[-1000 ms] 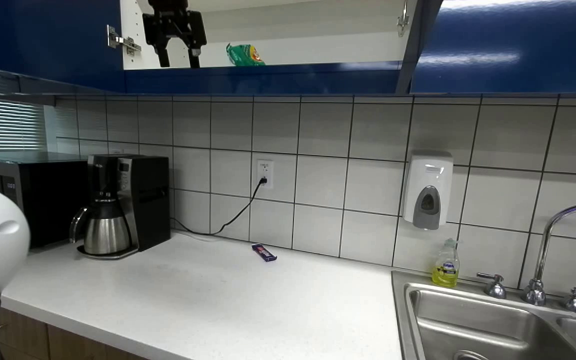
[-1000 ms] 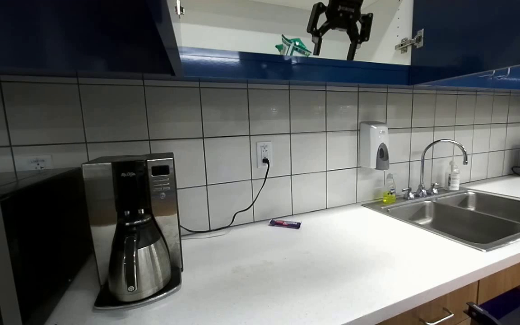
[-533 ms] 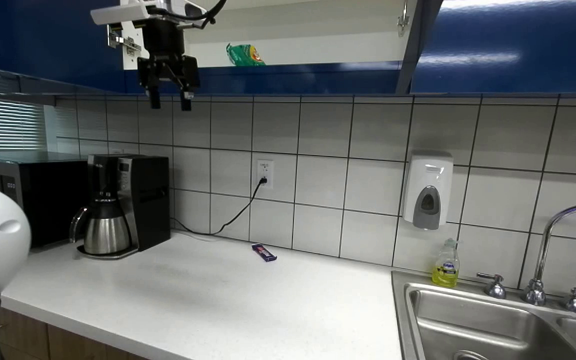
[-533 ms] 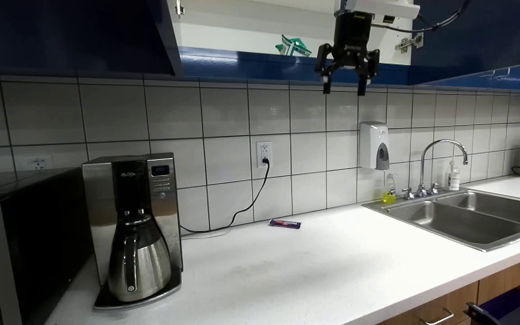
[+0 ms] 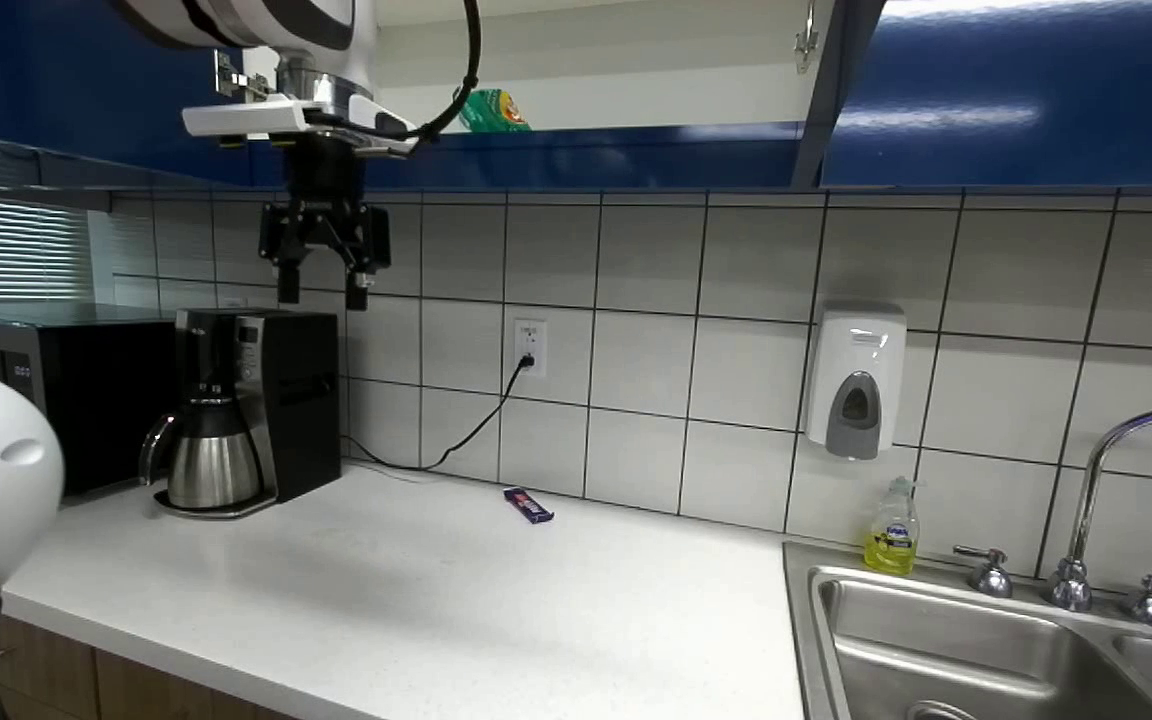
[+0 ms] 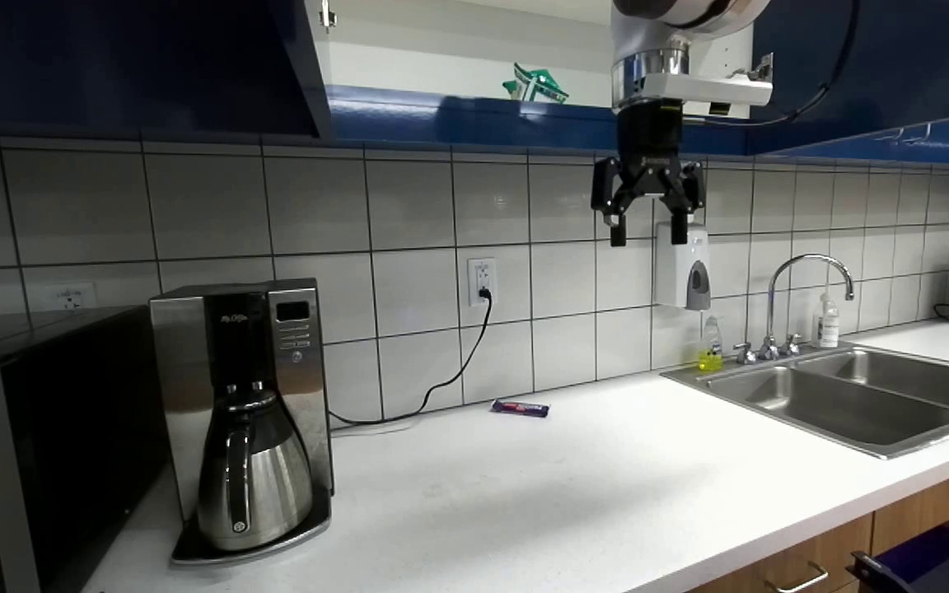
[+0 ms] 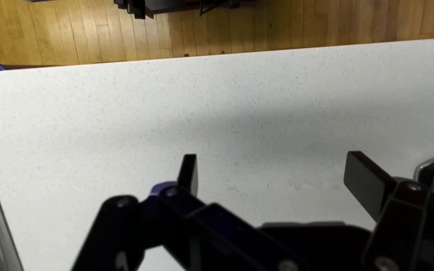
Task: Put the green packet in the open upper cabinet.
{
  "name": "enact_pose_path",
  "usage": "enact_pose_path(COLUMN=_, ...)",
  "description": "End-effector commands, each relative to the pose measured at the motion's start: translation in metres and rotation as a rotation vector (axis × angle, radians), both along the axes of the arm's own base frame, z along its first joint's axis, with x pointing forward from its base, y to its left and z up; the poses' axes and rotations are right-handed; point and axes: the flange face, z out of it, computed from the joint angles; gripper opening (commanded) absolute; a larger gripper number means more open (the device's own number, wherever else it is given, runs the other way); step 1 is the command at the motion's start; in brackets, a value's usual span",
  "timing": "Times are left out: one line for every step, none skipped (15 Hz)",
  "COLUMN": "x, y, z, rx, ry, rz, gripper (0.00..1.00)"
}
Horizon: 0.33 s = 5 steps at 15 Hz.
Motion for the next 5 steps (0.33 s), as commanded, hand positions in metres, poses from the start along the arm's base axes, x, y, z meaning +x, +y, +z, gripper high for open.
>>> enact_pose_path(x=0.0, y=0.0, z=-0.007, rx=-0.002, ry=0.019, rz=0.005, gripper=1.0)
enact_pose_path(x=0.0, y=0.0, z=-0.015, rx=-0.003, ry=0.037, rz=0.009, gripper=1.0)
enact_pose_path(x=0.001, y=0.0, z=-0.02, rx=-0.003, ry=0.047, rz=0.011, gripper=1.0)
enact_pose_path(x=0.001, y=0.0, z=-0.022, rx=-0.003, ry=0.052, rz=0.012, gripper=1.0)
enact_pose_path(x=0.001, y=0.0, z=-0.022, rx=-0.003, ry=0.052, rz=0.013, gripper=1.0)
